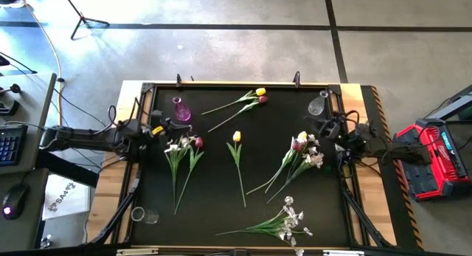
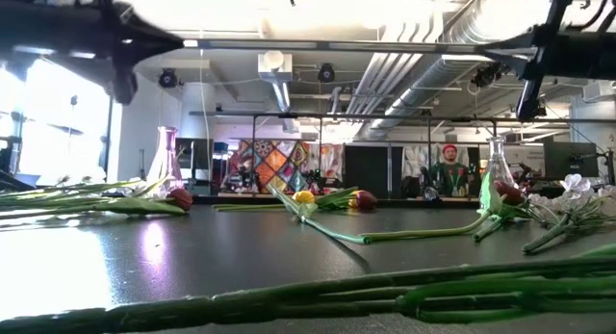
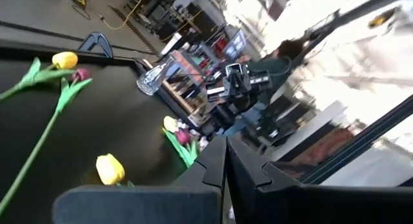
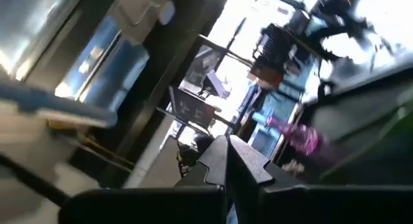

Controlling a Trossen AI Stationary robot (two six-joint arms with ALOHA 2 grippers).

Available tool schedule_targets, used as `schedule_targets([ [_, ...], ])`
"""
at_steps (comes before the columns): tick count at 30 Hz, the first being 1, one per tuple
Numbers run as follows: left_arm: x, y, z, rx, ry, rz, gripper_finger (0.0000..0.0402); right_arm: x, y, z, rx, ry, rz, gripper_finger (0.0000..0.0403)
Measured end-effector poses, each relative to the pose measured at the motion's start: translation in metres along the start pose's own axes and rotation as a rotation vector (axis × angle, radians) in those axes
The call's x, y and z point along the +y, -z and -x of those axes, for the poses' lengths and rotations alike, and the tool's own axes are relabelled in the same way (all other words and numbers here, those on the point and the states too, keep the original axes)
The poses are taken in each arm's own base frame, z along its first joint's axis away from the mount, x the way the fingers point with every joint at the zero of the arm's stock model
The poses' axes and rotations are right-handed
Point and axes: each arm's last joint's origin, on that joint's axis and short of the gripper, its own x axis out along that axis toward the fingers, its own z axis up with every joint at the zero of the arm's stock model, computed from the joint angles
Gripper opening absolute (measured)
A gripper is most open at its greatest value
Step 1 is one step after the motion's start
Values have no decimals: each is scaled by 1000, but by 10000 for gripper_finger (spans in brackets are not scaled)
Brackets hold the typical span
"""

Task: Sort flowers into vase by color
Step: Put the top yellow flower into the violet vase

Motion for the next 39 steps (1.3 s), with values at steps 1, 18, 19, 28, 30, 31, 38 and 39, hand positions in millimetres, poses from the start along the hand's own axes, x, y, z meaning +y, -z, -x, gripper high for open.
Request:
schedule_targets([
  [1, -5, -3, -6, 12, -12, -10, 1, -1, 1, -1, 12, 12, -33, 0],
  [18, -11, -38, -145, 338, -359, -253, 121, 39, 1, -44, 191, -27, 89, 0],
  [19, -5, -39, -154, 367, -370, -270, 122, 44, 0, -48, 183, -15, 123, 0],
  [28, 53, -33, -225, 527, -488, -311, 145, 43, 4, -80, 227, 361, 231, 0],
  [30, 63, -33, -238, 567, -520, -329, 152, 40, 7, -84, 283, 433, 238, 1],
  [31, 68, -34, -244, 590, -539, -342, 156, 39, 9, -86, 309, 464, 248, 1],
  [38, 106, -51, -278, 729, -701, -366, 172, 37, 17, -100, 413, 530, 351, 1],
  [39, 112, -52, -282, 748, -719, -363, 172, 37, 18, -101, 423, 532, 365, 1],
])
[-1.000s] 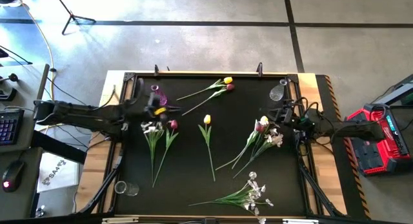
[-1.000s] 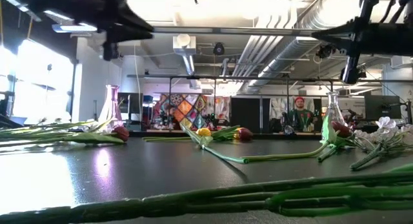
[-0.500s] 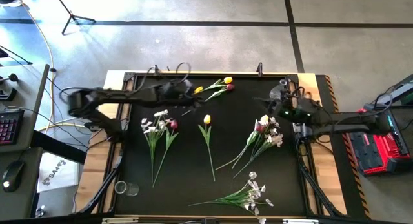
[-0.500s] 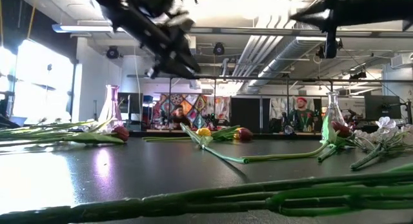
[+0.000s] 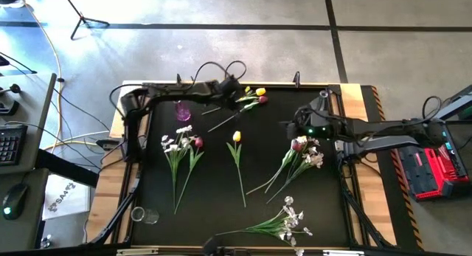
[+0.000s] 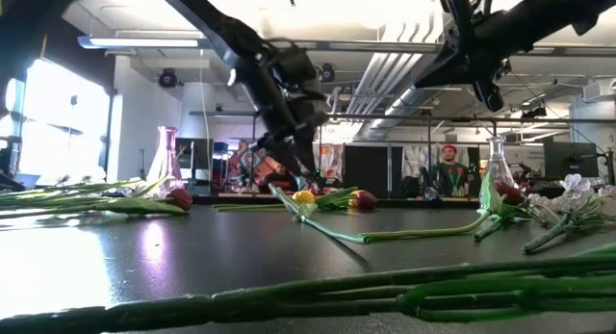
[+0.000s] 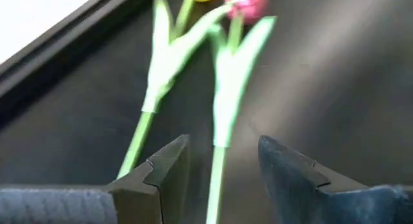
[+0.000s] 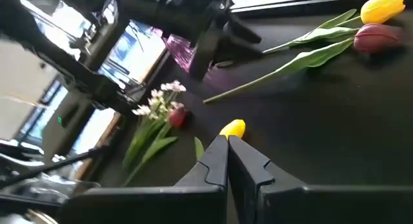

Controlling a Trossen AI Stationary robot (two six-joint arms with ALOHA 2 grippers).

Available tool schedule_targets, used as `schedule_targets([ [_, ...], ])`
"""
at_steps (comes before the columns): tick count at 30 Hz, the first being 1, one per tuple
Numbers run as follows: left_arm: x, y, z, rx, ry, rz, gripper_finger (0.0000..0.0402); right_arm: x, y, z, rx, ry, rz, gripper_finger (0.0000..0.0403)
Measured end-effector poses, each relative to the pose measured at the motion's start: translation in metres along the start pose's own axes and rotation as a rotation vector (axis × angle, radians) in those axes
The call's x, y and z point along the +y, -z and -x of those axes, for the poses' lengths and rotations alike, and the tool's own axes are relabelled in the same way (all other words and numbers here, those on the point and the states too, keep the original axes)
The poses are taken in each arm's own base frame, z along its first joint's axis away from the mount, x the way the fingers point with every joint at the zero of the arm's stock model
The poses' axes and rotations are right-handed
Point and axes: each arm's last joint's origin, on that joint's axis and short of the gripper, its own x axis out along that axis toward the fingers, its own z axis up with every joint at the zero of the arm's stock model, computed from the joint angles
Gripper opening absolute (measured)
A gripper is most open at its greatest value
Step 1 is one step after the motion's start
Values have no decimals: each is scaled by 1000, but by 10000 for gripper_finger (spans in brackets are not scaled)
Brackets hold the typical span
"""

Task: Sort flowers into vase by color
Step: Put the top yellow flower into the violet vase

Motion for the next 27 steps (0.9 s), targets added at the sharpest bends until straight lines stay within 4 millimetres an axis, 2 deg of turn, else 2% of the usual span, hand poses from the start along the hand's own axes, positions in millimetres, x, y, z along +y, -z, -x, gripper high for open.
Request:
schedule_targets([
  [9, 21, -17, -35, 161, -72, -44, 172, 0, 10, -8, 66, 40, 43, 9],
  [12, 26, -20, -42, 188, -92, -40, 172, -1, 13, -10, 103, 47, 50, 42],
  [17, 34, -28, -43, 175, -111, -41, 172, -5, 19, -16, 155, 90, 14, 137],
  [20, 39, -28, -43, 180, -130, -42, 172, -9, 22, -19, 180, 135, -25, 178],
  [23, 44, -27, -43, 201, -134, -68, 172, -10, 25, -23, 194, 149, -26, 188],
  [27, 44, -22, -48, 238, -123, -118, 172, -11, 26, -25, 197, 156, -4, 175],
])
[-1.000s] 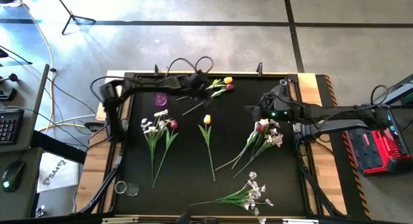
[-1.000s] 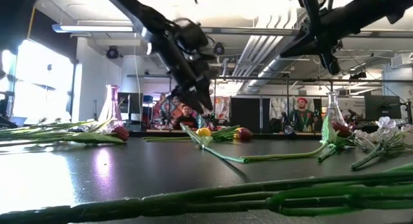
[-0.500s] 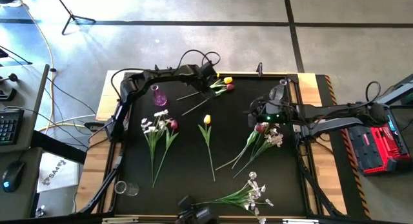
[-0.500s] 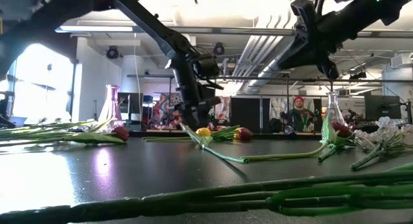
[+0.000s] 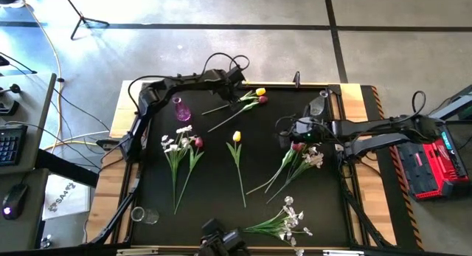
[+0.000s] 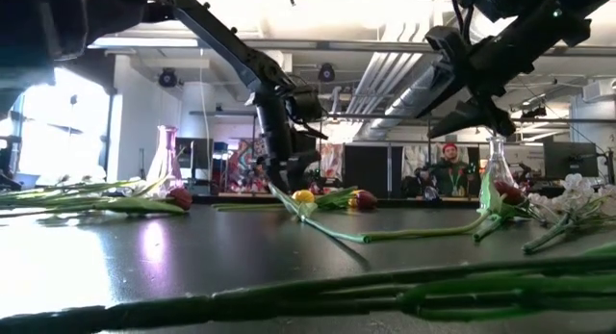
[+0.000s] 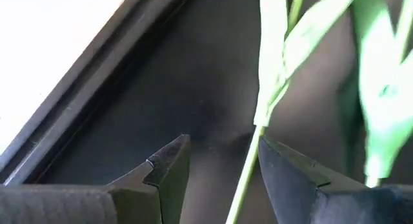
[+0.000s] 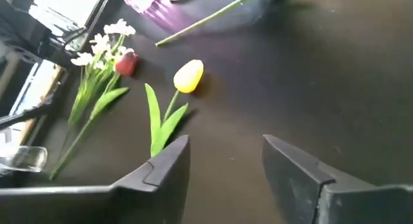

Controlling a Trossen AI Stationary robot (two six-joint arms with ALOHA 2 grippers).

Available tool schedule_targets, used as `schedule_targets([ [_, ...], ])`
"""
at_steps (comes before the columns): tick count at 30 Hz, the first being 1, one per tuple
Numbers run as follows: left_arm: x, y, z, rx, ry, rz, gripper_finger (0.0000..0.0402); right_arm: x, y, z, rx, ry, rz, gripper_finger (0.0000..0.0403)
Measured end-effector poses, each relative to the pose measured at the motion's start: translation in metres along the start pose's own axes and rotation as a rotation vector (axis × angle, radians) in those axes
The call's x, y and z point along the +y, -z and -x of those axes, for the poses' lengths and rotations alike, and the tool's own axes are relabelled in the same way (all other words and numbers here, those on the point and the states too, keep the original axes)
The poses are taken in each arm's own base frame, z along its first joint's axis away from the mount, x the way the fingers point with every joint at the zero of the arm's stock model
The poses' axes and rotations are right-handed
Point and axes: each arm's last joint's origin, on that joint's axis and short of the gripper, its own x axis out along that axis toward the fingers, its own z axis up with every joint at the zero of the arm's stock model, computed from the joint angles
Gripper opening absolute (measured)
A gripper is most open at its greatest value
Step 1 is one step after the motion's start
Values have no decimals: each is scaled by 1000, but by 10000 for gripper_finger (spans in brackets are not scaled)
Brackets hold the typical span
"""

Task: Sort flowers into vase by color
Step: Put the top yellow flower into the violet vase

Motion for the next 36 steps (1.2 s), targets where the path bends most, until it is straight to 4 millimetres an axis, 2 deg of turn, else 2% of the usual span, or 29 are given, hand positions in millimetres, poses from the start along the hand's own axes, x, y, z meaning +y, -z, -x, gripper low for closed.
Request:
schedule_targets([
  [9, -2, 3, -2, 31, 45, -23, 170, 2, -3, 1, -39, -12, -11, 138],
  [17, 3, 13, -6, 151, 61, 7, 135, 8, -7, 1, -67, -86, -79, 115],
  [31, 0, 20, -5, 226, 92, 49, 127, 12, -11, 1, -79, -146, -125, 112],
  [36, 0, 21, -5, 233, 86, 54, 91, 12, -10, 1, -62, -157, -130, 112],
])
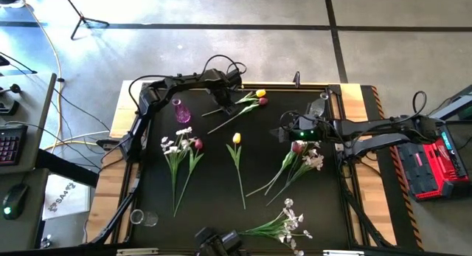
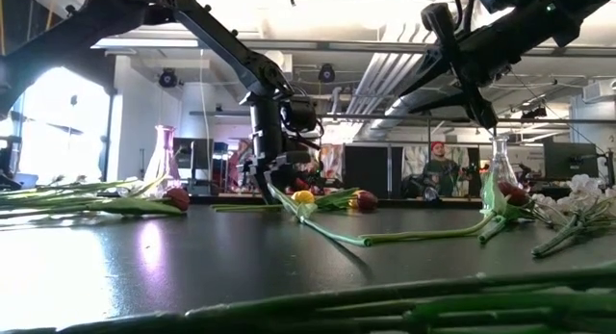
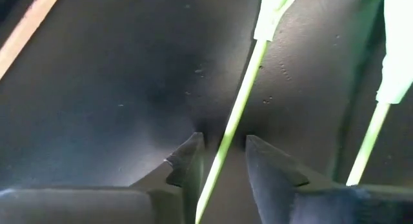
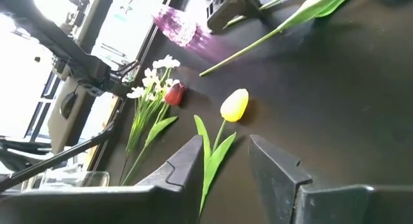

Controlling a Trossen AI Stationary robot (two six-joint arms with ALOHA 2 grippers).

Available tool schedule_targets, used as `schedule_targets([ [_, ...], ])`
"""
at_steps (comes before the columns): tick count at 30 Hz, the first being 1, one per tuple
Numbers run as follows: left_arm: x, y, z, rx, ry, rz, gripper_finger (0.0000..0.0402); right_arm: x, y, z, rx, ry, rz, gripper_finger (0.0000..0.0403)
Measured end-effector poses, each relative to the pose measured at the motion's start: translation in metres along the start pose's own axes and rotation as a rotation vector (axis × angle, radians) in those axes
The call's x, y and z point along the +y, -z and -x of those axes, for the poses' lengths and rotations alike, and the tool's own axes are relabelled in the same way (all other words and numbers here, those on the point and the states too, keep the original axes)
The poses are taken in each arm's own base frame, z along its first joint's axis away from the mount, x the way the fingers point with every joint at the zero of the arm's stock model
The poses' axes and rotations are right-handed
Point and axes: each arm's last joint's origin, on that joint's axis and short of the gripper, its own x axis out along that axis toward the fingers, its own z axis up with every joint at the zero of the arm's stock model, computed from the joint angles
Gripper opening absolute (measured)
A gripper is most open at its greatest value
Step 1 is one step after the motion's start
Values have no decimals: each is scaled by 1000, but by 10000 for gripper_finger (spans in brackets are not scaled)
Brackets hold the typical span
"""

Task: Sort flowers into vase by color
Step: Put the top yellow flower into the violet vase

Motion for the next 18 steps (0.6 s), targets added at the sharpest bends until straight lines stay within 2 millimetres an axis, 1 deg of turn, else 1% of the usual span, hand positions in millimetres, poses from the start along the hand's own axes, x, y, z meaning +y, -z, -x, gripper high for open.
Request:
schedule_targets([
  [3, 0, 1, 0, 6, -4, 5, 44, 3, -1, 1, 7, -13, 6, 108],
  [5, 0, 1, 0, 9, -4, 13, 13, 4, -2, 1, 4, -17, 6, 97],
  [6, 0, 1, 0, 10, -3, 18, 7, 4, -2, 1, 4, -16, 7, 89],
  [10, 0, 1, 0, 9, 0, 21, 5, 4, -2, 1, 3, -12, 9, 53],
  [12, 0, -1, 4, 14, 0, 24, 2, 4, -2, 1, 4, -11, 9, 35],
  [15, -3, 0, 17, 25, 12, 24, 1, 4, -2, 1, 0, -10, 12, 13],
  [18, -7, -4, 53, -109, 36, 28, 1, 7, -4, 1, -40, -32, 68, 7],
])
